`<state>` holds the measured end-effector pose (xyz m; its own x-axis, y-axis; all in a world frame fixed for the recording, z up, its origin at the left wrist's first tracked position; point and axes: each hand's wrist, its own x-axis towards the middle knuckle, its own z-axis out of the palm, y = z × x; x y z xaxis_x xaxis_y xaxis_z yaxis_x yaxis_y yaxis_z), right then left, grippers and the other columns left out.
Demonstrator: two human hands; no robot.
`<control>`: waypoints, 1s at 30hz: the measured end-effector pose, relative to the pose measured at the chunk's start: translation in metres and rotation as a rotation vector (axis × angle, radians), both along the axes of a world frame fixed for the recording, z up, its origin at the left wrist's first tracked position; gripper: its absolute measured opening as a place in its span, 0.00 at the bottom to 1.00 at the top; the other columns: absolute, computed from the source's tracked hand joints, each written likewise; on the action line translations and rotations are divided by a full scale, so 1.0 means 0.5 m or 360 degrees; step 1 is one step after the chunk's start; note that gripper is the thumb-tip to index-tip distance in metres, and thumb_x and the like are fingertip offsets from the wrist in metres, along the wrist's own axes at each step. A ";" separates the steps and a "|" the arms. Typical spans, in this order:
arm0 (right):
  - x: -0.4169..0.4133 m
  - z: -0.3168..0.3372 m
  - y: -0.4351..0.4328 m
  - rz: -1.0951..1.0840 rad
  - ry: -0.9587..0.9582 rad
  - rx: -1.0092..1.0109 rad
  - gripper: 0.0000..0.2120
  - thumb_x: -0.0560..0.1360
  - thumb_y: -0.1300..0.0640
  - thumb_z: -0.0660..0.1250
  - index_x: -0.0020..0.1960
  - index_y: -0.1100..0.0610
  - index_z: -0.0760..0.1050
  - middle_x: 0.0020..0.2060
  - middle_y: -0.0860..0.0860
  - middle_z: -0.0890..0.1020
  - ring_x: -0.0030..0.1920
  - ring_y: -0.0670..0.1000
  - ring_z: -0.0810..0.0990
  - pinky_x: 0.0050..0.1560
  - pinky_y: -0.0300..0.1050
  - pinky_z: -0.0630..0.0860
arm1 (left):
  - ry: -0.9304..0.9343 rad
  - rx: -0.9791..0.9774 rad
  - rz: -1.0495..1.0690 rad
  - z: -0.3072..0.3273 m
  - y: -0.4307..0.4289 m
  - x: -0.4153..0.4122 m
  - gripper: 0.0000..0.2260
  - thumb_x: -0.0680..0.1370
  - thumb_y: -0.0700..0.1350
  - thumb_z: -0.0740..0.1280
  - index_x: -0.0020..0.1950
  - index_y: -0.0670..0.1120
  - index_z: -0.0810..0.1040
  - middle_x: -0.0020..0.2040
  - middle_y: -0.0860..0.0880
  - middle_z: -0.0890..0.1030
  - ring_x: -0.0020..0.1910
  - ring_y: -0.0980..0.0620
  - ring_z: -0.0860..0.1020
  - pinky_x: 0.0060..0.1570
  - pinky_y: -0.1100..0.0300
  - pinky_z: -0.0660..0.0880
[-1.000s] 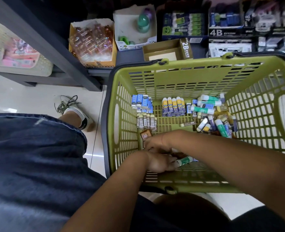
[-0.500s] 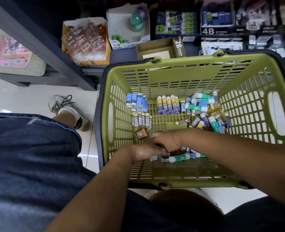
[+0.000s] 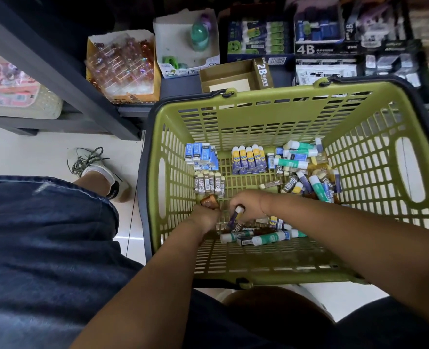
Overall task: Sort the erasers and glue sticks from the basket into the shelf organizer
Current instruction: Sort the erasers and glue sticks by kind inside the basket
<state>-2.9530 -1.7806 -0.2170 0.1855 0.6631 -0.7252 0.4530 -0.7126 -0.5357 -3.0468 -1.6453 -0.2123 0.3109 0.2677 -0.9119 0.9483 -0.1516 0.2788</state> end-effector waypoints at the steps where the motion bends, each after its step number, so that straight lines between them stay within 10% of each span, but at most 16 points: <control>1: 0.005 0.001 -0.004 -0.0022 0.0045 -0.0010 0.13 0.74 0.57 0.71 0.58 0.54 0.77 0.46 0.47 0.75 0.49 0.51 0.75 0.45 0.41 0.70 | -0.0031 0.0017 0.0043 -0.003 0.001 -0.002 0.24 0.77 0.46 0.68 0.71 0.44 0.68 0.61 0.44 0.77 0.59 0.45 0.75 0.61 0.54 0.70; 7: 0.030 0.021 0.000 0.0032 0.0155 -0.0065 0.13 0.73 0.56 0.72 0.56 0.52 0.78 0.52 0.47 0.74 0.54 0.51 0.73 0.53 0.45 0.70 | -0.0125 -0.0007 -0.0161 0.003 -0.003 0.004 0.30 0.78 0.48 0.65 0.78 0.53 0.57 0.76 0.44 0.61 0.72 0.41 0.64 0.72 0.45 0.61; 18: 0.031 0.016 -0.035 -0.0331 0.0045 0.0181 0.10 0.71 0.61 0.73 0.52 0.55 0.80 0.46 0.49 0.80 0.45 0.48 0.75 0.45 0.42 0.71 | -0.0211 -0.0318 -0.0515 0.038 -0.028 0.009 0.20 0.81 0.41 0.62 0.73 0.48 0.68 0.69 0.46 0.72 0.68 0.46 0.69 0.65 0.57 0.62; 26: 0.085 0.059 -0.086 -0.0612 0.0664 0.0084 0.08 0.74 0.65 0.69 0.47 0.54 0.77 0.35 0.48 0.83 0.31 0.43 0.79 0.33 0.36 0.76 | -0.0065 -0.0626 -0.0607 0.057 -0.069 0.023 0.22 0.76 0.42 0.69 0.70 0.49 0.71 0.67 0.49 0.74 0.67 0.48 0.70 0.69 0.53 0.61; 30: 0.107 0.070 -0.111 -0.0749 0.0898 -0.0074 0.17 0.75 0.66 0.68 0.62 0.61 0.72 0.39 0.53 0.83 0.36 0.48 0.84 0.39 0.39 0.80 | -0.0055 -0.0626 -0.0770 0.041 -0.077 0.027 0.29 0.63 0.54 0.77 0.64 0.57 0.76 0.65 0.52 0.77 0.65 0.48 0.72 0.70 0.46 0.62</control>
